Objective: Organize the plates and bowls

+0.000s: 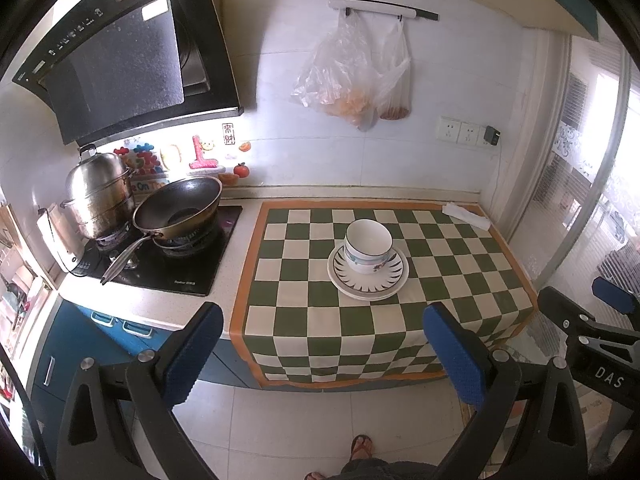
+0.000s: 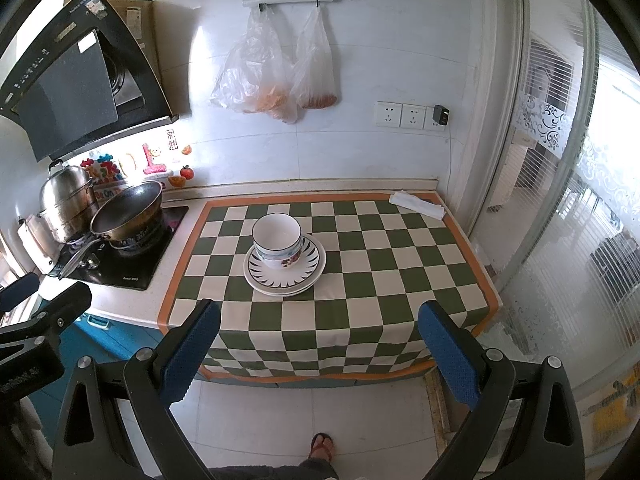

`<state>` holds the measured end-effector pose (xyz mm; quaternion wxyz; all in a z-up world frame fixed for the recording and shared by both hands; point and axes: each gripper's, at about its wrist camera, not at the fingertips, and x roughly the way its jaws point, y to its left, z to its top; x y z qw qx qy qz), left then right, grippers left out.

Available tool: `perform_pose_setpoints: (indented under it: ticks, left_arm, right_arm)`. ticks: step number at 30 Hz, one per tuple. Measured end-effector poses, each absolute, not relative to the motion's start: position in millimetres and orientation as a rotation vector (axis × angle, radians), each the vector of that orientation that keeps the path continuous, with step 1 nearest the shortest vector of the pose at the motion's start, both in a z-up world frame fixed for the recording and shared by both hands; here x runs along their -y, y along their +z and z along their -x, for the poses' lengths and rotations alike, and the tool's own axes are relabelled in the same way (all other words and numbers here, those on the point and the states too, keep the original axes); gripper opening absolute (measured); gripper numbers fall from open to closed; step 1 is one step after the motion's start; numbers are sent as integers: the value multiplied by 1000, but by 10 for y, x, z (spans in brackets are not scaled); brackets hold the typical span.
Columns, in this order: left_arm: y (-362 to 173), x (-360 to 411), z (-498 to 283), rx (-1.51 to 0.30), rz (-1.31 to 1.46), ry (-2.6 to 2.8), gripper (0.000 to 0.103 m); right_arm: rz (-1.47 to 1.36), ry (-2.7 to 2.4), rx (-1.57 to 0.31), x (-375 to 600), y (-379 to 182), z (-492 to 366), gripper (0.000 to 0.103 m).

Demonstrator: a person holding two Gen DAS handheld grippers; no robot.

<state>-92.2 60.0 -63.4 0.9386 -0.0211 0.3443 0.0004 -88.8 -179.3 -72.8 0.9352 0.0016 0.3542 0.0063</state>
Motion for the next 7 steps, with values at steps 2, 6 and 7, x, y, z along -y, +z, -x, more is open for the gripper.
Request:
perform_pose_setpoints:
  ticks: [2, 6, 7]
  left_arm:
    - [-632, -593, 934, -701, 44, 4, 103]
    - [-627, -588, 947, -700, 45, 5, 103]
    - [-628, -590, 943, -701, 46, 2, 103]
  right_arm:
    - [-1, 12, -724, 1802, -729, 887, 101]
    - [-1, 12, -723, 1786, -726, 890, 101]
    - [-1, 12, -722, 1800, -727, 889, 101]
